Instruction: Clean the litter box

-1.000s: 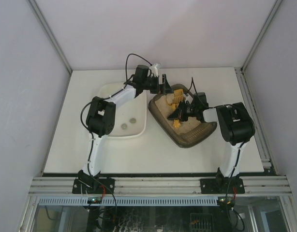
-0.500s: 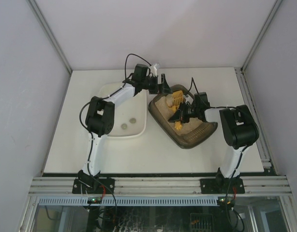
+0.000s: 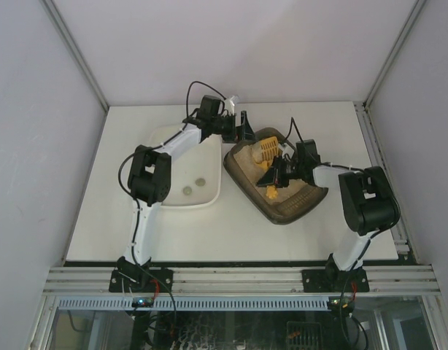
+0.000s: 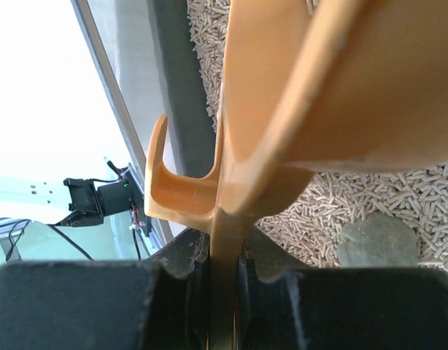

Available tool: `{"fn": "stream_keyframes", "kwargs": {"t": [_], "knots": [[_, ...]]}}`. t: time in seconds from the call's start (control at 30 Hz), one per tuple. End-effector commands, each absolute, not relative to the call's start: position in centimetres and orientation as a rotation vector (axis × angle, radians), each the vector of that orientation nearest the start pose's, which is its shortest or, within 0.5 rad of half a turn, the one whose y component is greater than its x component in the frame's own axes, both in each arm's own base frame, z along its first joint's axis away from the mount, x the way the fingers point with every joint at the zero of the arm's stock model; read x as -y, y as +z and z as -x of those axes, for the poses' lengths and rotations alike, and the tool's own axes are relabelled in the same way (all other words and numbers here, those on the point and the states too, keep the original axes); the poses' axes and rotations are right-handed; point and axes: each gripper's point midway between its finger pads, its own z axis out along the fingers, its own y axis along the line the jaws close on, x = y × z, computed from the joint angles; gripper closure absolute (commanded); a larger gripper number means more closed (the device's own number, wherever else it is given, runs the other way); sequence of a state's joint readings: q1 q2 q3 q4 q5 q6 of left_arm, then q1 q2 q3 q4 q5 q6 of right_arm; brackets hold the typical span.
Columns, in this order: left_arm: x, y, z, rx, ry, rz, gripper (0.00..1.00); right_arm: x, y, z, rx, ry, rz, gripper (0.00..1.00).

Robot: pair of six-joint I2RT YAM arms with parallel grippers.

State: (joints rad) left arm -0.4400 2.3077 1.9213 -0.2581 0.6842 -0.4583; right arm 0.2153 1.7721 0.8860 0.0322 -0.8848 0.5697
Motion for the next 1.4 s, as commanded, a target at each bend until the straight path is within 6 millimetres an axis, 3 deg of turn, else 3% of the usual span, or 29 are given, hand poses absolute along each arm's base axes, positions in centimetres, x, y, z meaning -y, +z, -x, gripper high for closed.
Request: {"fn": "stream_keyframes", "kwargs": {"t": [0.0, 0.7, 0.93, 1.13, 1.37], "knots": [[36.4, 19.0, -48.1, -2.152, -1.244, -0.459, 0.0, -22.2, 9.0, -31.7, -2.405, 1.418, 0.085, 1.0], [35.7, 21.0, -47.3, -2.152, -1.228, -0.438, 0.0, -21.9, 10.5, -28.4, -2.343, 1.44, 0.1, 1.0], [34.7, 22.0, -45.5, -2.17, -1.197, -0.477, 0.0, -22.1, 11.8, -27.7, -2.262, 1.478, 0.142, 1.0], [32.8, 23.8, -42.6, -2.18, -1.185, -0.506, 0.0, -22.4, 13.0, -27.3, -2.165, 1.538, 0.18, 1.0], [27.4, 23.4, -39.0, -2.22, -1.006, -0.563, 0.0, -21.9, 15.8, -26.9, -1.929, 1.694, 0.129, 1.0]]}}
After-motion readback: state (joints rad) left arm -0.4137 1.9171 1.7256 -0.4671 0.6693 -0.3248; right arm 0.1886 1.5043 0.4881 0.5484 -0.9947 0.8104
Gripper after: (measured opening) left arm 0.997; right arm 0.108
